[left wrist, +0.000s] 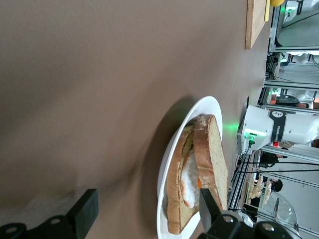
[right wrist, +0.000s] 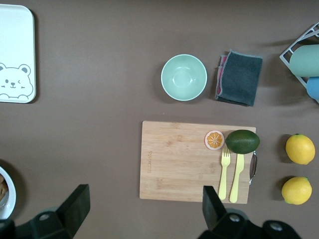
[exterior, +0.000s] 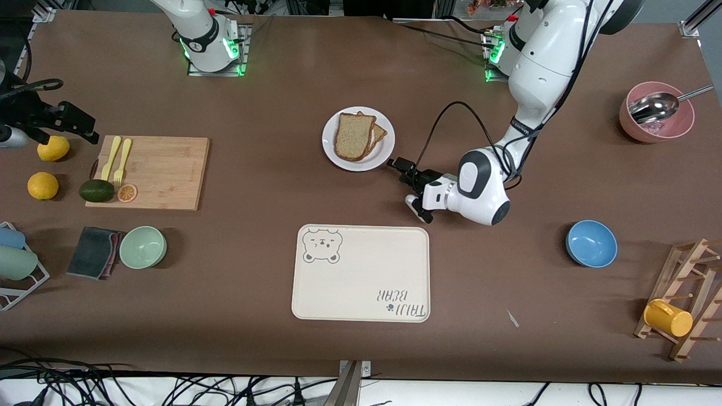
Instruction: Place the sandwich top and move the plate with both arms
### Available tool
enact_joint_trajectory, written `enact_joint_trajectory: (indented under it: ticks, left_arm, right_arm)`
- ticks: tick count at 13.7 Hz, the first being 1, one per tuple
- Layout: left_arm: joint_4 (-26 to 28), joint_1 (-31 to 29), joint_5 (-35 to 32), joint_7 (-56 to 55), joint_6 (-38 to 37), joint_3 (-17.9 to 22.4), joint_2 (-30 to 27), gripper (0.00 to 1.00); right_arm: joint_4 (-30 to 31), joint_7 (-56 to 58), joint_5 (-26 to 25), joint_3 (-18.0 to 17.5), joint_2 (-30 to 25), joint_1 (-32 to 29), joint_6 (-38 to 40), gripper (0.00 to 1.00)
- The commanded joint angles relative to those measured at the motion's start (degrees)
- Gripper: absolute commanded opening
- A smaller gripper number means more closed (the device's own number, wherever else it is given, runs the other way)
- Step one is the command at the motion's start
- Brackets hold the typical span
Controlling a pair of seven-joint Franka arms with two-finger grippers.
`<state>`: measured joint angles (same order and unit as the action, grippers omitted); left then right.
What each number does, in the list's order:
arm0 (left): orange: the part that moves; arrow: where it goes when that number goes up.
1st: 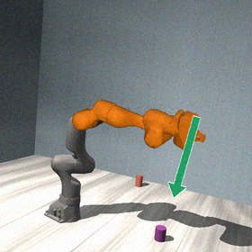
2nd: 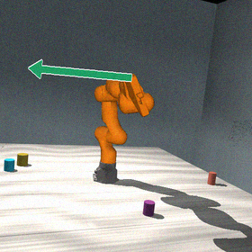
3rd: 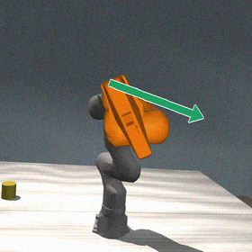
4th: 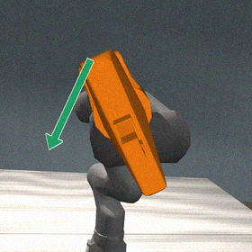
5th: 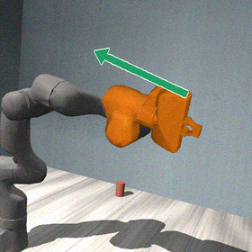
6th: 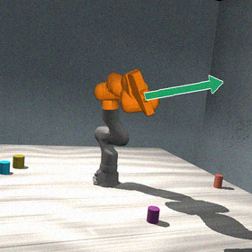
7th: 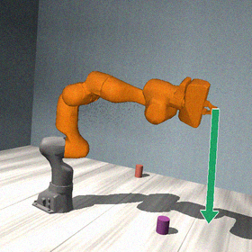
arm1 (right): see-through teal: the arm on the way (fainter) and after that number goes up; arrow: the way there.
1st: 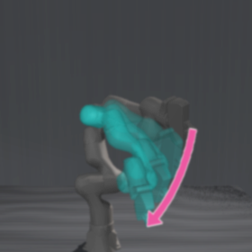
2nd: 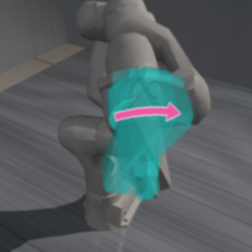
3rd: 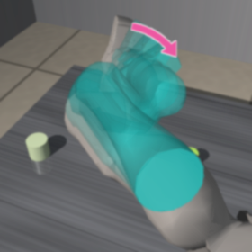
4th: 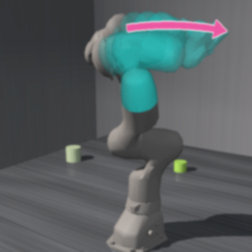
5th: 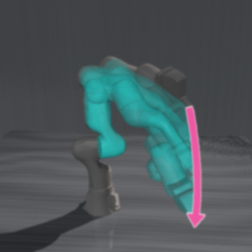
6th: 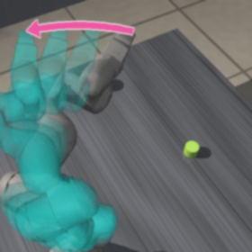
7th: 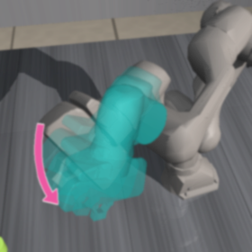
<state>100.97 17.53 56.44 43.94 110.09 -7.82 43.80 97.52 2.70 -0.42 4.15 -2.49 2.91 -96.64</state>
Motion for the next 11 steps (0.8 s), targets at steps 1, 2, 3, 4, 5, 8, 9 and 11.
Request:
enact_joint_trajectory:
  ticks: [1,2,3,4,5,8,9,11]
  left_arm:
    - [2.91,0.75,2.09,0.62,0.74,-0.17,-1.61,0.74]
    - [3.09,0.84,2.09,0.7,0.74,-0.17,-1.61,0.7]
    - [3.09,0.84,2.18,0.7,0.92,-0.7,-1.44,0.67]
    - [3.09,0.84,3.31,0.7,1.01,-0.96,-1.35,0.67]
    - [3.09,0.93,3.59,0.7,1.01,-0.97,-1.43,0.67]
    - [3.09,1.98,3.76,0.7,1.18,-0.97,-1.35,0.67]
    - [3.17,2.07,3.76,0.7,1.88,-0.97,-1.17,0.67]
    - [3.26,3.12,3.76,0.7,1.97,-0.97,-1.17,0.6]
  right_arm:
    - [0.75,0.03,-0.29,-1.16,-0.15,-1.07,-0.92,1.0]
    - [0.49,0.12,-0.29,-1.16,0.37,-1.07,-0.92,1.0]
    - [0.4,0.03,-0.2,-1.16,0.47,-0.98,-0.83,1.0]
    - [0.22,0.03,-0.29,-1.16,0.47,-0.98,-0.83,1.0]
    - [0.22,0.12,-0.2,-1.16,0.47,-0.98,-0.83,1.0]
    - [0.22,0.03,-0.2,-1.25,0.47,-0.98,-0.75,1.0]
    - [0.22,0.12,-0.2,-1.25,0.47,-0.98,-0.74,1.0]
    - [0.22,0.03,-0.2,-1.25,0.47,-0.98,-0.74,1.0]
